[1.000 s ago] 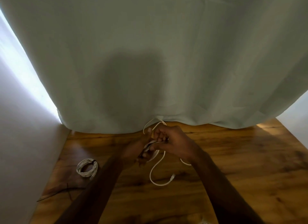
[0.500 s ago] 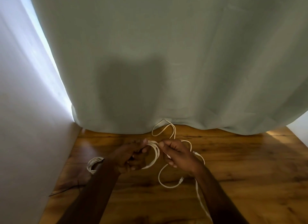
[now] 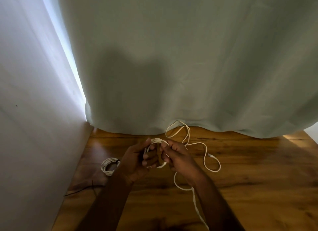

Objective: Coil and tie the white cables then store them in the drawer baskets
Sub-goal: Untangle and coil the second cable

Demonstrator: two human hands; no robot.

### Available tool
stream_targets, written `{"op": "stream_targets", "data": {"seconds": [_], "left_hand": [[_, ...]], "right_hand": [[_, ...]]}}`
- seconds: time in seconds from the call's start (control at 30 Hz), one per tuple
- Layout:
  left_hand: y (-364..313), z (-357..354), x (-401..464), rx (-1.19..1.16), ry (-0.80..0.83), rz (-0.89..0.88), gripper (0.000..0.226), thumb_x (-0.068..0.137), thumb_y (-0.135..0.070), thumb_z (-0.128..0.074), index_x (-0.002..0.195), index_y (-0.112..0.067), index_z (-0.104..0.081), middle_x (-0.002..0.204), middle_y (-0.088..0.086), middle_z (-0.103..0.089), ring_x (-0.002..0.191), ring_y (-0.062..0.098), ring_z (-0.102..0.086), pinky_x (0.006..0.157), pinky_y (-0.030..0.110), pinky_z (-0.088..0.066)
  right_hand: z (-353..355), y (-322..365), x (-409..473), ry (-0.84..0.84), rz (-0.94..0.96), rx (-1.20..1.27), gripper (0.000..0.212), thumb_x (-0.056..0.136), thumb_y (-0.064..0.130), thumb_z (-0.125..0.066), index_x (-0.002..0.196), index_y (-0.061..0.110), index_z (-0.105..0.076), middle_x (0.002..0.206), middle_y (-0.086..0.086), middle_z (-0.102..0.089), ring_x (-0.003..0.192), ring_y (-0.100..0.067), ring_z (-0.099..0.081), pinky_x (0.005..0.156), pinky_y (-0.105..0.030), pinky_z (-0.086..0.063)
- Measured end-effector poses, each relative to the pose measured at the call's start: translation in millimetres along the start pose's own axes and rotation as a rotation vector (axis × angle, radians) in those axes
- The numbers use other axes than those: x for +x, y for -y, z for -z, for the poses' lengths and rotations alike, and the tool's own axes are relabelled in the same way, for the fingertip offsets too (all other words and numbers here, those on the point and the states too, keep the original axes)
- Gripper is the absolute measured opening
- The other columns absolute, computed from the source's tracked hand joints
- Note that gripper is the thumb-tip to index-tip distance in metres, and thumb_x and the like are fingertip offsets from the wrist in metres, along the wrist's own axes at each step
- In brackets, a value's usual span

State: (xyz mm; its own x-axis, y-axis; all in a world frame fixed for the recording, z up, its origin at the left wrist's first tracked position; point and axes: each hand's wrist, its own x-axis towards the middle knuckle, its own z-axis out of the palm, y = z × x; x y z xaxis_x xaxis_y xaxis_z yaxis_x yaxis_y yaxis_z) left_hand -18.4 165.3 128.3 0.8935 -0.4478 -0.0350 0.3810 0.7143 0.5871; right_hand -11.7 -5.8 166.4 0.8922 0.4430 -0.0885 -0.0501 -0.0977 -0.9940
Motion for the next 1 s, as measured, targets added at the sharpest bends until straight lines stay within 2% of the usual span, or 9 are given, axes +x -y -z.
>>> {"op": "stream_targets", "data": {"seconds": [0.1,0.2,0.27,0.33,0.4,0.53,0.77,0.93,1.0], "left_hand": [[-7.2,4.9,-7.7,-0.059,0.053,0.054,0.032,0.093,-0.033,-0.059,0.076,-0.007,-0.055,0.044,-0.006,-0.038,0.033,0.008,-0.036,0.046,0.026,-0.038],[-13.5,8.2,-13.7,0.021,0.104,0.126,0.049,0.100,-0.046,-0.041,0.076,-0.006,-0.057,0.041,-0.006,-0.030,0.031,0.007,-0.034,0.047,0.026,-0.039],[-16.9,10.1,-16.7,0.060,0.155,0.143,0.050,0.100,-0.048,-0.042,0.080,-0.005,-0.058,0.043,-0.006,-0.028,0.031,0.008,-0.029,0.048,0.026,-0.039],[-16.8,11.3,-17.8,0.082,0.153,0.161,0.049,0.099,-0.049,-0.046,0.079,-0.006,-0.058,0.042,-0.007,-0.029,0.032,0.010,-0.023,0.047,0.026,-0.036],[-14.6,10.9,-17.8,0.055,0.136,0.183,0.053,0.100,-0.051,-0.038,0.074,-0.007,-0.056,0.041,-0.008,-0.031,0.032,0.010,-0.022,0.045,0.027,-0.031],[-7.8,4.7,-10.9,-0.129,0.201,0.210,0.047,0.101,-0.041,-0.027,0.079,-0.007,-0.051,0.048,-0.005,-0.030,0.036,0.011,-0.025,0.051,0.030,-0.027],[9.9,-11.6,8.2,-0.147,0.248,0.164,0.035,0.103,-0.037,-0.039,0.087,-0.010,-0.054,0.050,-0.004,-0.034,0.039,0.009,-0.028,0.054,0.029,-0.026],[19.9,-18.3,26.9,-0.198,0.294,0.100,0.049,0.106,-0.037,-0.032,0.108,0.004,-0.058,0.050,-0.003,-0.034,0.041,0.008,-0.032,0.052,0.025,-0.040],[17.9,-19.1,32.0,-0.214,0.268,0.064,0.053,0.105,-0.038,-0.033,0.115,0.008,-0.057,0.050,-0.004,-0.033,0.041,0.007,-0.031,0.052,0.025,-0.039]], "right_hand": [[-14.9,1.7,1.3,-0.003,0.018,0.031,0.029,0.107,0.020,-0.041,0.084,0.011,-0.056,0.052,0.012,-0.047,0.045,0.002,-0.040,0.044,-0.010,-0.031],[-24.1,1.5,0.0,0.034,-0.033,0.117,0.030,0.107,0.017,-0.039,0.086,0.004,-0.056,0.050,0.015,-0.051,0.044,0.003,-0.045,0.043,-0.008,-0.032],[-26.0,-2.9,-0.3,0.044,-0.078,0.150,0.041,0.105,0.032,-0.042,0.096,-0.006,-0.057,0.057,0.011,-0.047,0.048,0.000,-0.037,0.042,-0.013,-0.026],[-25.5,-8.9,-0.4,0.037,-0.162,0.207,0.050,0.102,0.051,-0.041,0.092,0.007,-0.063,0.061,0.003,-0.044,0.051,-0.006,-0.031,0.042,-0.018,-0.020],[-21.8,-12.4,-0.6,0.035,-0.195,0.259,0.047,0.099,0.057,-0.043,0.080,0.020,-0.066,0.062,0.002,-0.045,0.053,-0.009,-0.029,0.042,-0.019,-0.017],[-10.9,-9.1,-3.1,0.022,-0.162,0.308,0.036,0.097,0.046,-0.053,0.079,0.020,-0.067,0.060,0.001,-0.044,0.047,-0.004,-0.031,0.040,-0.017,-0.017],[13.5,-5.7,-2.0,-0.078,-0.134,0.305,0.032,0.099,0.039,-0.054,0.077,0.021,-0.069,0.061,-0.003,-0.047,0.046,-0.006,-0.033,0.041,-0.019,-0.018],[30.2,-11.1,-5.1,-0.140,-0.051,0.150,0.034,0.105,0.031,-0.046,0.089,0.010,-0.067,0.066,-0.011,-0.055,0.041,-0.009,-0.037,0.040,-0.020,-0.025],[39.5,-15.4,-8.6,-0.142,-0.037,0.040,0.035,0.107,0.026,-0.044,0.092,0.003,-0.065,0.065,-0.013,-0.056,0.040,-0.007,-0.040,0.039,-0.020,-0.029]]}}
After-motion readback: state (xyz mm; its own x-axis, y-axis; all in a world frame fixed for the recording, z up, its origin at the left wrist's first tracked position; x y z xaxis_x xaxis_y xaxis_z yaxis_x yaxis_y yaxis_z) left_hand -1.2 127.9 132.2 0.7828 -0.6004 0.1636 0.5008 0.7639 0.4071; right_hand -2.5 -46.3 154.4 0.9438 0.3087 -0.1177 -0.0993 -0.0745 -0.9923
